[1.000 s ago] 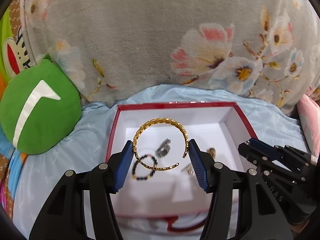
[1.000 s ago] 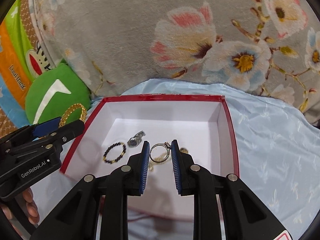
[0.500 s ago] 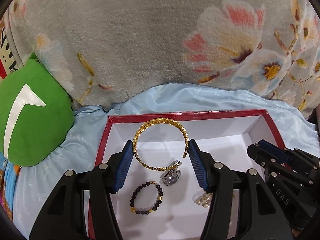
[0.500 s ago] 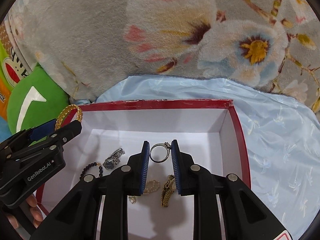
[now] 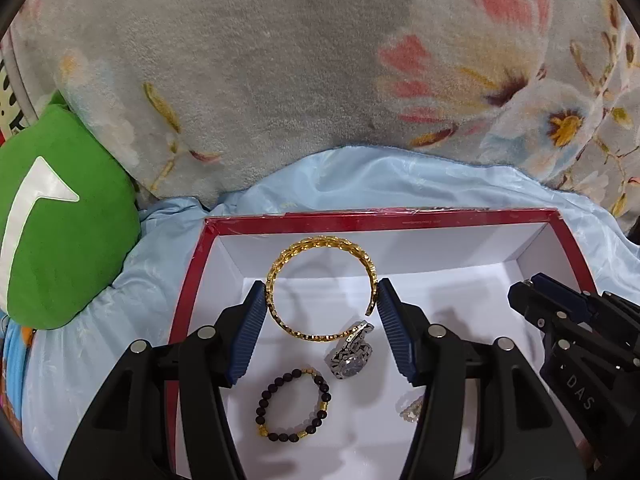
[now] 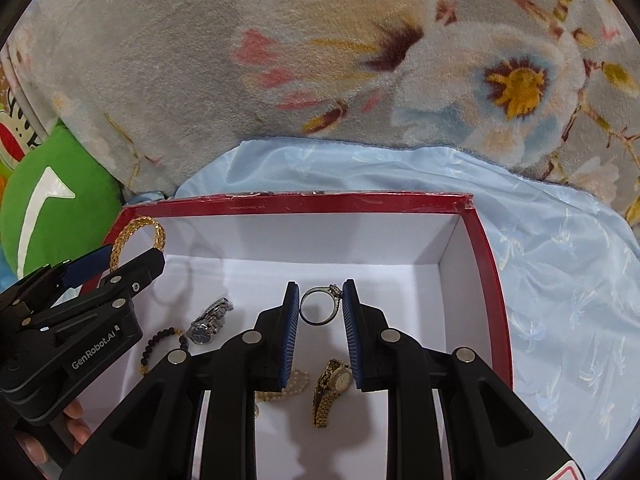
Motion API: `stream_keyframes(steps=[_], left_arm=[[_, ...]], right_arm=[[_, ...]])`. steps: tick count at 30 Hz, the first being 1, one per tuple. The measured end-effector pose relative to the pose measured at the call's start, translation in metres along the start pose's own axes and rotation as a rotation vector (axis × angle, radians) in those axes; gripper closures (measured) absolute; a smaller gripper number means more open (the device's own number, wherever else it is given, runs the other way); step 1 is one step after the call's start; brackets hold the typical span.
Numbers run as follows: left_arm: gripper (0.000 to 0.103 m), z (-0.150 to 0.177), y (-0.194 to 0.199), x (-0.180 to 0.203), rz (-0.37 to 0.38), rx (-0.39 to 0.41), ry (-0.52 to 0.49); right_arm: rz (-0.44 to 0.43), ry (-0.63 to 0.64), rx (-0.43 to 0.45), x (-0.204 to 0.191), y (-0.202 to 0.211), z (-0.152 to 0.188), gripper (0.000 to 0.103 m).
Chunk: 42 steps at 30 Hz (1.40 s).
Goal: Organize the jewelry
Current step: 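Open both tools to drop the bangle and ring into the box, then withdraw both tools from the box back over the earrings on the sheet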
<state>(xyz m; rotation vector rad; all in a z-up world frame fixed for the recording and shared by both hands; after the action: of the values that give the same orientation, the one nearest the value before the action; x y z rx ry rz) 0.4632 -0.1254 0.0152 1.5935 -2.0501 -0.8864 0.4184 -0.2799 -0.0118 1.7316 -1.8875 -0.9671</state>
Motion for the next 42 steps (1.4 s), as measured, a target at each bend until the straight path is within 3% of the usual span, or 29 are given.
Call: stream_keyframes(steps=[12, 15, 24, 42], left_arm=[[0.048, 0.000, -0.022, -0.011, -0.008, -0.076, 0.050], [0.047, 0.000, -0.021, -0.011, -0.014, -0.075, 0.048], [0.029, 0.001, -0.021, -0.013, -0.036, -0.077, 0.052], [0.028, 0.003, -0.015, -0.010, -0.054, -0.056, 0.039]], right_arm=[[0.006, -0.011, -0.044, 0.001, -0.008, -0.002, 0.082], [0.009, -0.007, -0.046, 0.000, -0.009, -0.003, 0.082], [0.012, 0.006, -0.044, -0.002, -0.009, -0.003, 0.082], [0.019, 0.022, -0.005, -0.004, -0.001, -0.002, 0.081]])
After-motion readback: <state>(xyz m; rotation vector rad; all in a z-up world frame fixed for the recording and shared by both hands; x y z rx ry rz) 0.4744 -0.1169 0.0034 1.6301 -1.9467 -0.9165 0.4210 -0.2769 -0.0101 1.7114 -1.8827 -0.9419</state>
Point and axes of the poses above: each gripper's, at about its wrist camera, not at the fingertips, and y roughly against the way its jaws point, x to its right, z to its underside, the point moved 4 cm from there along -y, roughly the way its jaws point, and after that the axes turned 3 degrees about -y, right-handed, at the moved point
